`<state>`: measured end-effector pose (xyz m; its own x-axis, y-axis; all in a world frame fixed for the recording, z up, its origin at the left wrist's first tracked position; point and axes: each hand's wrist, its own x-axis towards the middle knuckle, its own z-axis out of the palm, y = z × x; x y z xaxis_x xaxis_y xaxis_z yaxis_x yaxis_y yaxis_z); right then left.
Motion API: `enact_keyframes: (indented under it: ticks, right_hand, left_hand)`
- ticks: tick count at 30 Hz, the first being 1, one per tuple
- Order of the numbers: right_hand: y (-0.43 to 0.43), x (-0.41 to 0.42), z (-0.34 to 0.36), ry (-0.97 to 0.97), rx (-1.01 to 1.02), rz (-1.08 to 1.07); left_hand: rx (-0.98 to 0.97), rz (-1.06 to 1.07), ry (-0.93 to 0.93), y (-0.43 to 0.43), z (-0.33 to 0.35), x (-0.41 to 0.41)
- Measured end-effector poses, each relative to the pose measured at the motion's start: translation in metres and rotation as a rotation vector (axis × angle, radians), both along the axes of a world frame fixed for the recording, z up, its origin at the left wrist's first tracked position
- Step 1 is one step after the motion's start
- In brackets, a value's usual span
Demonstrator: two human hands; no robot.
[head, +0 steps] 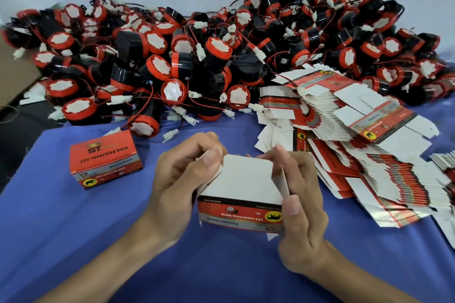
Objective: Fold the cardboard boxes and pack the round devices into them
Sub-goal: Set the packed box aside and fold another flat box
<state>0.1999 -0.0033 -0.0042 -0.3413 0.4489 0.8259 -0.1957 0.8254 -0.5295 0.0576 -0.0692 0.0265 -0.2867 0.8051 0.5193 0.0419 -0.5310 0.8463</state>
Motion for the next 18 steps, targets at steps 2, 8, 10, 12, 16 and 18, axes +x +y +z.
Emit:
enact_keyframes:
  ticks: [2,8,10,12,16,18]
  right_hand:
    - [-0.002,0.001,0.002,0.012,-0.009,0.056]
    - [0.005,0.001,0.008,-0.053,-0.36,0.123]
    - [-0.001,-0.001,0.004,0.06,-0.357,0.17]
    - [-0.006,0.0,-0.001,0.131,-0.341,0.199]
    - [-0.002,-0.001,0.0,0.095,-0.278,0.216]
    - [-0.001,0.0,0.001,0.041,-0.221,0.156]
  left_hand:
    - [-0.018,0.0,-0.065,-0.001,0.004,-0.002]
    - [-0.067,-0.029,-0.231,0.001,0.005,-0.003]
    - [-0.067,-0.105,-0.296,0.001,0.005,-0.003]
    - [-0.063,-0.161,-0.313,0.0,0.004,-0.003]
    - [-0.07,-0.08,-0.274,0.002,0.004,-0.003]
    - [-0.083,-0.043,-0.218,0.005,0.003,-0.005]
